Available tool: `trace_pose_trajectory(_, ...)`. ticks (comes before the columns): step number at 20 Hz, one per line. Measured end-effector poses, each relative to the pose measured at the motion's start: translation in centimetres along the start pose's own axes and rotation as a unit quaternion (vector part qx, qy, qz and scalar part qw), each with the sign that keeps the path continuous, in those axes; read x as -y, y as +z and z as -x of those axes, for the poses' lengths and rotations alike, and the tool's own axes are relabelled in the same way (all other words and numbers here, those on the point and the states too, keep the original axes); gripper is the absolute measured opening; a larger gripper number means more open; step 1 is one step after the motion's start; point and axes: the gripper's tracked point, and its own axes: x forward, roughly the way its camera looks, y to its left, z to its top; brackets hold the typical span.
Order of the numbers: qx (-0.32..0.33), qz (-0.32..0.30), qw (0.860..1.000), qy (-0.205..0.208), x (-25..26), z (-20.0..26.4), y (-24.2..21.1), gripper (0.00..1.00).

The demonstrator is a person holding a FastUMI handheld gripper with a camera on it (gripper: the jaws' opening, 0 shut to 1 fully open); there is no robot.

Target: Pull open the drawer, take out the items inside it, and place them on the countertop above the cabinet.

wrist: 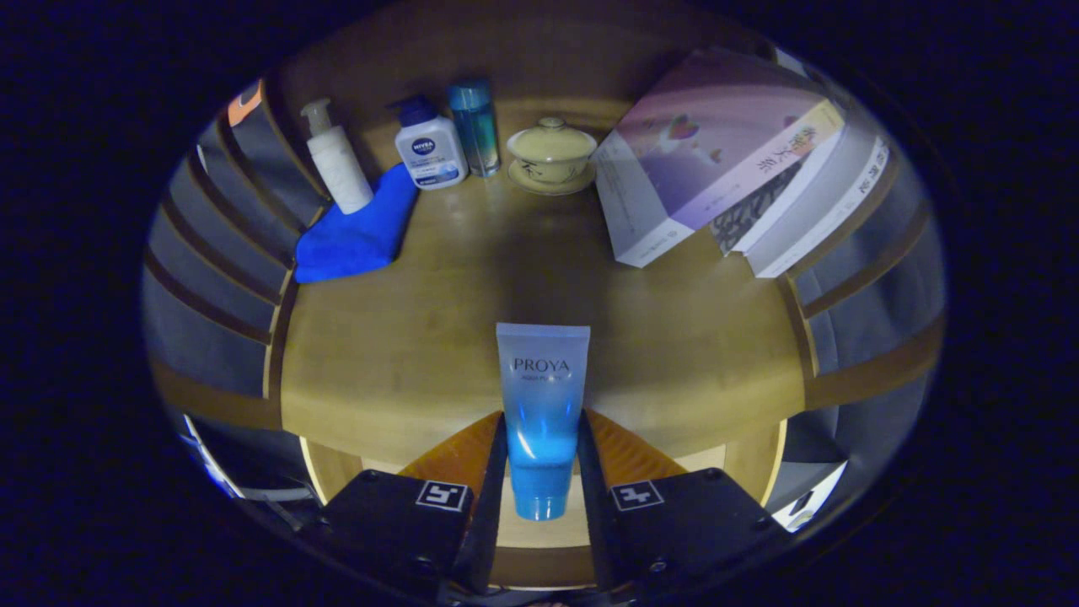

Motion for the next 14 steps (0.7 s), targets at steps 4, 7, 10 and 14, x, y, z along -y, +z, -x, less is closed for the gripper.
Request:
trace_pose_trajectory(4, -0.016, 0.003, 1.000, 0.002, -0.2, -1.6, -0.2, 0.48)
trace_pose_trajectory(7, -0.017, -0.002, 1.000, 0.007, -0.1, -2.0, -0.1, 0.48)
trace_pose_trajectory(10, 0.003, -0.011, 1.000, 0.010, 0.5, -1.6, 0.2, 0.54)
trace_pose_trajectory(14, 0.028, -0.008, 1.000, 0.012, 0.7, 0.7, 0.3, 0.67)
